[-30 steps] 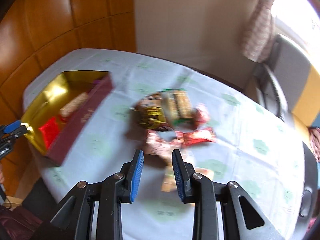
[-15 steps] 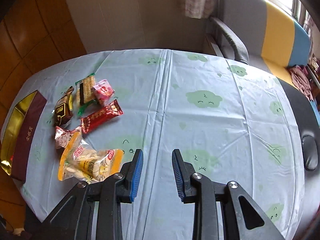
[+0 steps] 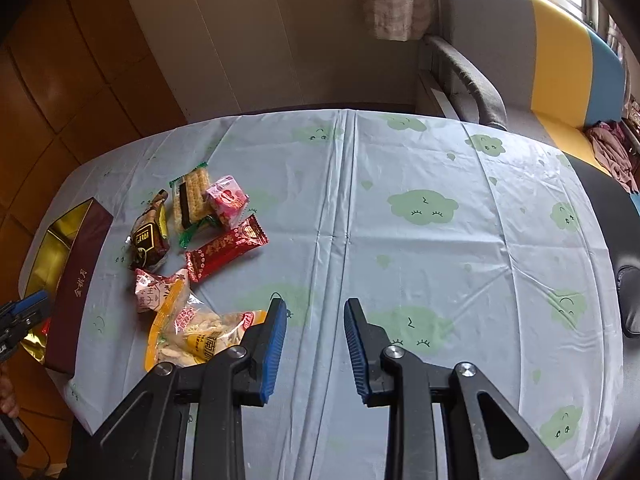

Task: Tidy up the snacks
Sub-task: 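Move both grippers back toward the remaining snack pile, then grasp the brown NANFANG packet with the left gripper and lift it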

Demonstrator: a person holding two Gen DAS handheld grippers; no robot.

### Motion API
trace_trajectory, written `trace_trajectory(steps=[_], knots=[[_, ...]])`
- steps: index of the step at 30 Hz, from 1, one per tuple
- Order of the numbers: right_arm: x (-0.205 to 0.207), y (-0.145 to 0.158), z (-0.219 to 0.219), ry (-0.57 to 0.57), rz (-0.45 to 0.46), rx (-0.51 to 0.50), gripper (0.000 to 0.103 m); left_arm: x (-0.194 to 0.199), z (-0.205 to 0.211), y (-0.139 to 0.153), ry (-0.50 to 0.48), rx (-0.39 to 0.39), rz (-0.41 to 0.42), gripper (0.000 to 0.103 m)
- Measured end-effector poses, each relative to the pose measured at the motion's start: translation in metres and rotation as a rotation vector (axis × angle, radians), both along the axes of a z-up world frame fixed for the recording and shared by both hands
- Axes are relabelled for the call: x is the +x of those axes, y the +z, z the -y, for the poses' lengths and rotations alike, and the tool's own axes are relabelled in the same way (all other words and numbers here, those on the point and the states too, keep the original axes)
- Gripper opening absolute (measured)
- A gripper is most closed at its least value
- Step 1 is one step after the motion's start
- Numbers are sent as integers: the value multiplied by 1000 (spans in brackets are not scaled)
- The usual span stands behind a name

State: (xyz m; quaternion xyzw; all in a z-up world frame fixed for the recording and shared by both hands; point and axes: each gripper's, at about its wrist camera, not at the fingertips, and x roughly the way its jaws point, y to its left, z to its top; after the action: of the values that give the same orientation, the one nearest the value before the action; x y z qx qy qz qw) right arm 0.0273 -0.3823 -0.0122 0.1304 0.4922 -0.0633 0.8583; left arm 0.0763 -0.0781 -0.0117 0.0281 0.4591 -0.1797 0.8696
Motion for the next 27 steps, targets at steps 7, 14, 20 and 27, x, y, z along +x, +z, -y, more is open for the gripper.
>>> trace_trajectory(steps=[7, 14, 20, 27], knots=[[1, 3, -7, 34, 15, 2, 32, 56, 49, -19, 16, -51, -109, 46], [2, 5, -10, 54, 23, 11, 32, 116, 68, -47, 141, -143, -248, 60], [3, 6, -11, 59, 29, 2, 32, 135, 89, -59, 174, -133, -270, 61], [4, 3, -15, 87, 20, -27, 32, 142, 96, -73, 163, -91, -253, 40]])
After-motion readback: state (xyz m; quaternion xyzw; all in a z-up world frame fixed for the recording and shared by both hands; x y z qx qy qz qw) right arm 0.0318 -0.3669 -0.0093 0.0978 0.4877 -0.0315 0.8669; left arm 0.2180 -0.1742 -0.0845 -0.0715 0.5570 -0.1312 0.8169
